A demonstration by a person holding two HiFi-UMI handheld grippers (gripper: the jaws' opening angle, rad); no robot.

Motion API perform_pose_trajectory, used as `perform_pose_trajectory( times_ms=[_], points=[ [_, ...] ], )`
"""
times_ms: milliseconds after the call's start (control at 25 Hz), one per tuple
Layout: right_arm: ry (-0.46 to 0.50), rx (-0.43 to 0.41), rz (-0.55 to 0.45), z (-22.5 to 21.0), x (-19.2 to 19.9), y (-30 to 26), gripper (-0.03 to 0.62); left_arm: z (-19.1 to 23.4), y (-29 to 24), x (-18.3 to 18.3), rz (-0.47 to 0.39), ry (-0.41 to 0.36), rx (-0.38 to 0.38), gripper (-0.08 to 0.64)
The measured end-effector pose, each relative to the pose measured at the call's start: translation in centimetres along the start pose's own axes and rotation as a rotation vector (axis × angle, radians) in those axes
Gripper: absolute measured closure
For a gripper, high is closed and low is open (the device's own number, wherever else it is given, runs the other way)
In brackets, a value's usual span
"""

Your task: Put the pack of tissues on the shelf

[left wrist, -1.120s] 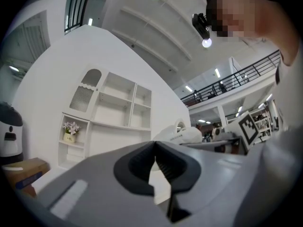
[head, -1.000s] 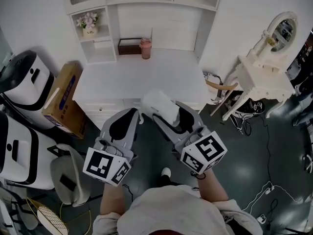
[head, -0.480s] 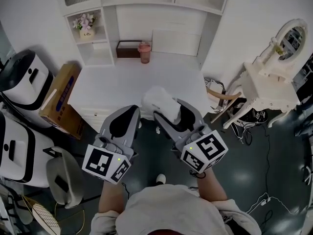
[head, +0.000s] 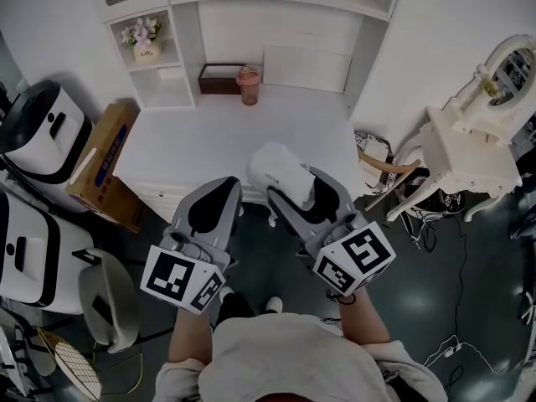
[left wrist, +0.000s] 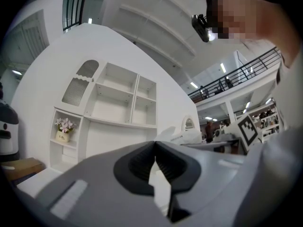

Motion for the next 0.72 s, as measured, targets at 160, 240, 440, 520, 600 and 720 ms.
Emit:
perform_pose_trajectory(
  times_ms=[160, 240, 440, 520, 600, 720],
  points=[
    [-0.007, 0.003, 0.01, -0.8, 0.3, -1.2, 0.331, 1.1, -1.0, 0.0, 0.007, 0.003, -0.002, 0.56],
    [-0.005, 0.011, 0.014, -1.0, 0.5, -2.0, 0.333, 1.9, -1.5, 0.0, 0.009, 0.009, 0.005, 0.56],
    [0.003, 0.038, 0.018, -1.8, 0.6, -4.1, 0.333, 4.1, -2.9, -0.1, 0.016, 0.006, 0.031, 0.56],
    [0.005, 0.052, 0.018, -2.0, 0.6, -5.2, 0.333, 5.0, -3.5, -0.3, 0.022, 0.002, 0.044, 0.56],
    [0.004, 0.066, 0.016, -2.1, 0.5, -6.5, 0.333, 6.1, -4.0, -0.5, 0.03, -0.003, 0.061, 0.56],
    [0.001, 0.087, 0.015, -2.2, 0.5, -8.6, 0.333, 8.1, -4.6, -0.8, 0.042, -0.007, 0.086, 0.56]
  ],
)
Point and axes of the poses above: the fingertips, and each gripper's own axes: y backward along the fingers, z to its left, x out of its underside, the point moved 1 cm from there along y, backward along the fingers, and after that the axes turned 10 degrees about y, right-handed, at the moved point
